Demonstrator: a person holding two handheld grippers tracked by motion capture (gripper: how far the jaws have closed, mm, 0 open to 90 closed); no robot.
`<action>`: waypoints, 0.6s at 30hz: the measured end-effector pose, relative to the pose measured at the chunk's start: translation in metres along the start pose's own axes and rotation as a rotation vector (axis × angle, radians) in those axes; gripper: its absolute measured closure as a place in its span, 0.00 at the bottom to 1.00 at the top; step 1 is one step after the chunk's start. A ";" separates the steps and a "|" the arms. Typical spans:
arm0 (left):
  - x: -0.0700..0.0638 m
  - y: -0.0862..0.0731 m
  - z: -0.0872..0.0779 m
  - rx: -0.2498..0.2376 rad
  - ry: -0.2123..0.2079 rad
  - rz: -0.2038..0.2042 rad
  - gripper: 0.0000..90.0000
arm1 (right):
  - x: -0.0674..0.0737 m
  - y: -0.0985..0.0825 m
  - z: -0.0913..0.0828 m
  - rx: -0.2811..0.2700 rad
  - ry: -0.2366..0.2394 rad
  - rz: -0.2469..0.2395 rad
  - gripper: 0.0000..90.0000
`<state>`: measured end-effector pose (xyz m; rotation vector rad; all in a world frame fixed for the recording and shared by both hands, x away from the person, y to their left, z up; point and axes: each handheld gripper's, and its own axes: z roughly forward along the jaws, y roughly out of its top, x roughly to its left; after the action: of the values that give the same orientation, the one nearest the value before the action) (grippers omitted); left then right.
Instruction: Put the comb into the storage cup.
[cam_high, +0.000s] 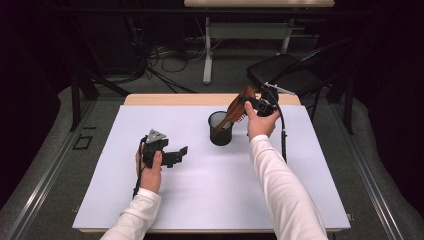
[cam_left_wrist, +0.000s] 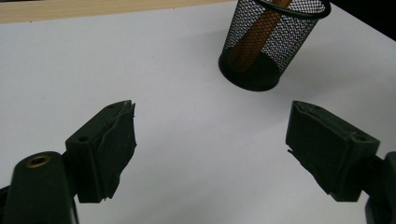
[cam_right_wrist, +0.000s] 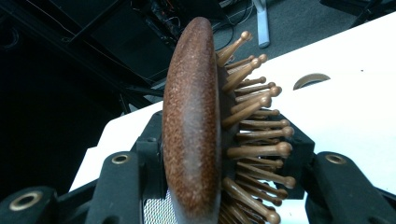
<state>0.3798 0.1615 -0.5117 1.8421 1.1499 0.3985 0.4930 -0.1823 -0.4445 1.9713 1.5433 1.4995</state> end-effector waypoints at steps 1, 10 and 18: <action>0.000 0.000 0.000 0.000 0.000 0.000 0.18 | 0.000 0.000 0.000 0.000 0.001 -0.001 0.53; 0.000 0.000 0.000 0.000 0.000 0.000 0.18 | -0.002 -0.002 -0.001 -0.009 0.014 -0.010 0.52; 0.000 0.000 0.001 -0.001 0.001 -0.004 0.18 | -0.003 -0.003 -0.001 -0.005 0.025 -0.024 0.52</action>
<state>0.3799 0.1606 -0.5125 1.8389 1.1542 0.3979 0.4902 -0.1838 -0.4480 1.9315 1.5657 1.5222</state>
